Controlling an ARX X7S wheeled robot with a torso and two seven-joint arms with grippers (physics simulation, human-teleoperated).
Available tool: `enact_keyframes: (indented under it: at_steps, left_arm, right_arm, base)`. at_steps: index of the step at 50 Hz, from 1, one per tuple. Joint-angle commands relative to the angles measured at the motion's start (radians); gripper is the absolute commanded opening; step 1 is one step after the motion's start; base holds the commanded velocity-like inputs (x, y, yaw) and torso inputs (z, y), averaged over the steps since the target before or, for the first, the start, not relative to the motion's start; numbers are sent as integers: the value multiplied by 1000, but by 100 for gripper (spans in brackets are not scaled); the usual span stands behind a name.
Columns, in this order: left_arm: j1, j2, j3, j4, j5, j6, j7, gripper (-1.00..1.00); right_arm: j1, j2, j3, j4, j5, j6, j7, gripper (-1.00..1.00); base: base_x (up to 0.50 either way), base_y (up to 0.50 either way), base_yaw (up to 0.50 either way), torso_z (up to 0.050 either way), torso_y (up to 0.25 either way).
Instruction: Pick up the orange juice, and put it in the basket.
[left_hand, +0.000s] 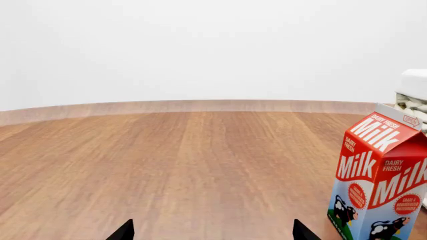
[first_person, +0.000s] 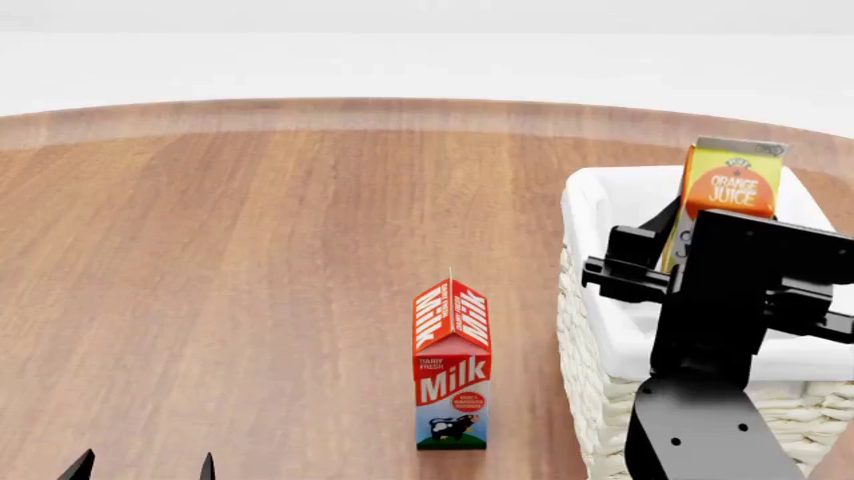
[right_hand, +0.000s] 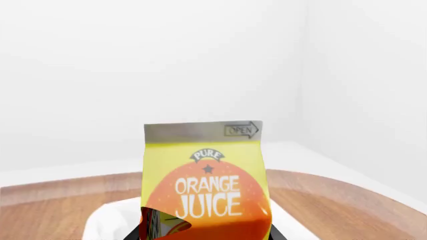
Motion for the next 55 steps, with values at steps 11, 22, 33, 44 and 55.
enact_keyframes:
  at_steps: [11, 22, 33, 44, 55]
  left_arm:
    - [-1, -3, 4, -1, -3, 2, -4, 100]
    - [-2, -4, 7, -1, -5, 3, -5, 100]
    - [-3, -6, 9, -1, -6, 3, -7, 100]
    - [-3, -7, 11, -1, -8, 4, -9, 100]
    - [-4, -9, 13, -2, -9, 5, -11, 100]
  right_arm:
    - [33, -24, -4, 83, -73, -37, -27, -100]
    - [55, -38, -8, 124, -82, -47, -33, -100]
    - [78, -51, -25, 162, -112, -57, -29, -100]
    - [96, -64, -22, 210, -114, -74, -35, -100]
    - [129, -92, -25, 298, -128, -114, -52, -100]
  base:
    - [0, 0, 0, 0, 1]
    - [0, 0, 0, 0, 1]
    - [0, 0, 0, 1, 1]
    - [0, 0, 0, 0, 1]
    - [0, 0, 0, 0, 1]
